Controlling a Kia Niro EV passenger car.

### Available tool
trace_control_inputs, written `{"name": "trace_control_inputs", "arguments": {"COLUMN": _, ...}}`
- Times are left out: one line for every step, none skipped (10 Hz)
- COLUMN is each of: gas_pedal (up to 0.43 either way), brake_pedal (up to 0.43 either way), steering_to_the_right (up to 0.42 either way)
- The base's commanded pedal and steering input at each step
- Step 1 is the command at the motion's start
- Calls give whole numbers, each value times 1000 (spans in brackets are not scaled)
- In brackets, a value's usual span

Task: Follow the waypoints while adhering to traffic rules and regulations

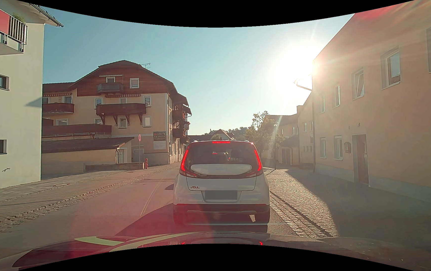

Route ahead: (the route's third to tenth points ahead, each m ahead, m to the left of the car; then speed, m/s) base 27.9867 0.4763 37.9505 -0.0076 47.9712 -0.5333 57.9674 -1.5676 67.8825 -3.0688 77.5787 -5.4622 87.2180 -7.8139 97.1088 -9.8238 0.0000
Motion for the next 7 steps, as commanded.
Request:
{"name": "trace_control_inputs", "arguments": {"gas_pedal": 0, "brake_pedal": 244, "steering_to_the_right": -1}}
{"name": "trace_control_inputs", "arguments": {"gas_pedal": 0, "brake_pedal": 244, "steering_to_the_right": -1}}
{"name": "trace_control_inputs", "arguments": {"gas_pedal": 0, "brake_pedal": 244, "steering_to_the_right": -1}}
{"name": "trace_control_inputs", "arguments": {"gas_pedal": 0, "brake_pedal": 244, "steering_to_the_right": -1}}
{"name": "trace_control_inputs", "arguments": {"gas_pedal": 0, "brake_pedal": 244, "steering_to_the_right": -1}}
{"name": "trace_control_inputs", "arguments": {"gas_pedal": 0, "brake_pedal": 244, "steering_to_the_right": -1}}
{"name": "trace_control_inputs", "arguments": {"gas_pedal": 0, "brake_pedal": 244, "steering_to_the_right": -2}}
